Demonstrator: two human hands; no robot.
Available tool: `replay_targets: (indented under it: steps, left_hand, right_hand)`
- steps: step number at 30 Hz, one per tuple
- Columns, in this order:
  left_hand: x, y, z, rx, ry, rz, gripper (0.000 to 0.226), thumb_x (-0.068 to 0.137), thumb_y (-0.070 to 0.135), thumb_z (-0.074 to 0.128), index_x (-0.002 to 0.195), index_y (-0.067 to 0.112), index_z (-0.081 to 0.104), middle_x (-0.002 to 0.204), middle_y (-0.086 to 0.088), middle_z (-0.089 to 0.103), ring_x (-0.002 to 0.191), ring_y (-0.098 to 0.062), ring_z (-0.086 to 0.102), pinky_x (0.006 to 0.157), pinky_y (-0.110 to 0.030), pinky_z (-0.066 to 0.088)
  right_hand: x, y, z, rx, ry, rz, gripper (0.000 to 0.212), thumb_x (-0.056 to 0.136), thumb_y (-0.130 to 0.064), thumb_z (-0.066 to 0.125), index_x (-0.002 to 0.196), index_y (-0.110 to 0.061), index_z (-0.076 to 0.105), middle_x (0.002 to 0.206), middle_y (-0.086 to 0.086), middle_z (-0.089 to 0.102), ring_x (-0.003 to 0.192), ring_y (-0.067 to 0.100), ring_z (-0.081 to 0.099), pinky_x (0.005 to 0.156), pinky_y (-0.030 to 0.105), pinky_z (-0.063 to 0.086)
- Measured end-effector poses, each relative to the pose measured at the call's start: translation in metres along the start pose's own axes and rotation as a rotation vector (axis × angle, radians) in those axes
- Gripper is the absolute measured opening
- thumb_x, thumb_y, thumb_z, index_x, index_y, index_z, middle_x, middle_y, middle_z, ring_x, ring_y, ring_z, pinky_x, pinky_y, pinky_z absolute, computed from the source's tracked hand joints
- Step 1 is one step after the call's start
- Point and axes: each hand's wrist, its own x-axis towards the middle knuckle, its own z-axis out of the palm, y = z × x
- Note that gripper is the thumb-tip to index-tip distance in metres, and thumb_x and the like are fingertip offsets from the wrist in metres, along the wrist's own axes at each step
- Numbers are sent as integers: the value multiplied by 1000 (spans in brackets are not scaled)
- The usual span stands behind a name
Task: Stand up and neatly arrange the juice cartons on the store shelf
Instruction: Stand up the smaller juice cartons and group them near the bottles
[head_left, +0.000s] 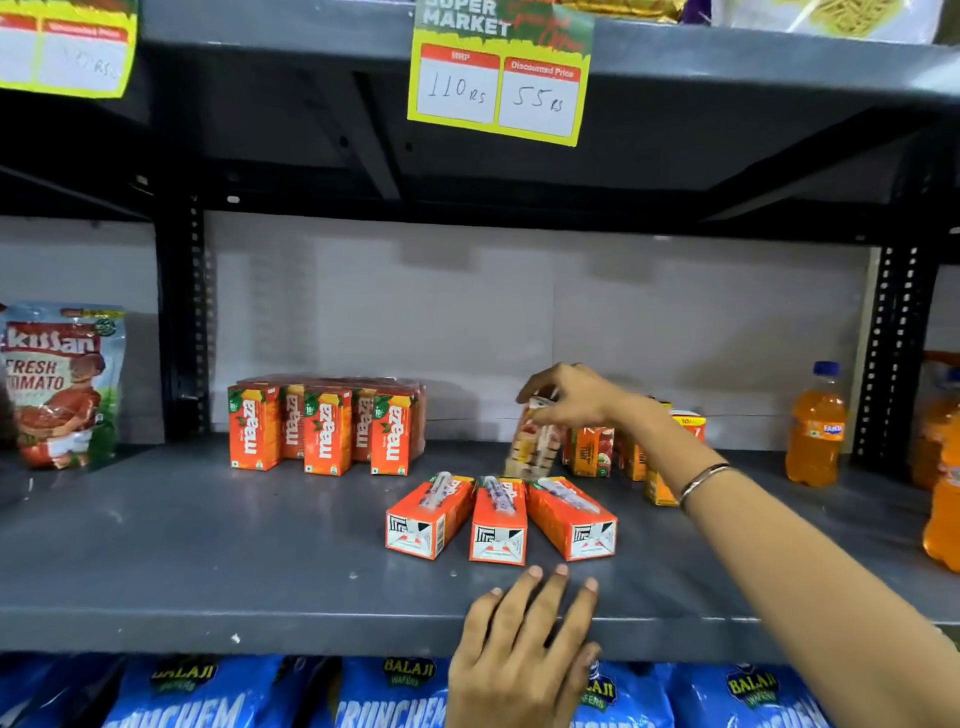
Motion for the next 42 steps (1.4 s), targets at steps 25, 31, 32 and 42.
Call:
replay_targets:
  steps: [25, 31, 32, 42]
  left_hand:
    - [-3, 2, 5, 100, 100, 2, 36, 93, 39, 36, 116, 28, 61, 108, 5, 70, 107, -14, 52, 88, -32, 39]
    - [-4, 1, 4, 92, 86, -8, 37, 93, 39, 37, 112, 28, 66, 107, 4, 70, 107, -14, 52, 88, -32, 38]
    - [-4, 1, 4, 88, 83, -10, 37, 93, 40, 36, 112, 28, 66, 108, 4, 70, 107, -14, 52, 88, -32, 38]
    - [-5, 0, 3, 63, 62, -10, 37, 93, 40, 36, 115, 27, 64, 110, 4, 69, 108, -13, 51, 91, -31, 36]
  right_hand:
    - [-40, 80, -27, 119, -43, 47, 37, 85, -16, 57, 122, -13, 56, 128, 10, 58, 116, 27, 53, 98, 41, 43]
    - [-40, 81, -27, 194, -172, 46, 58, 81, -5, 54, 135, -22, 42, 141, 8, 43, 117, 20, 44, 91, 34, 42]
    - [-40, 81, -28, 211, -199, 47, 59, 81, -2, 53, 136, -20, 41, 143, 9, 42, 121, 22, 43, 94, 36, 42]
    - [-43, 88, -27, 88, -102, 109, 51, 84, -27, 58, 133, -20, 45, 139, 11, 48, 120, 25, 48, 96, 38, 42]
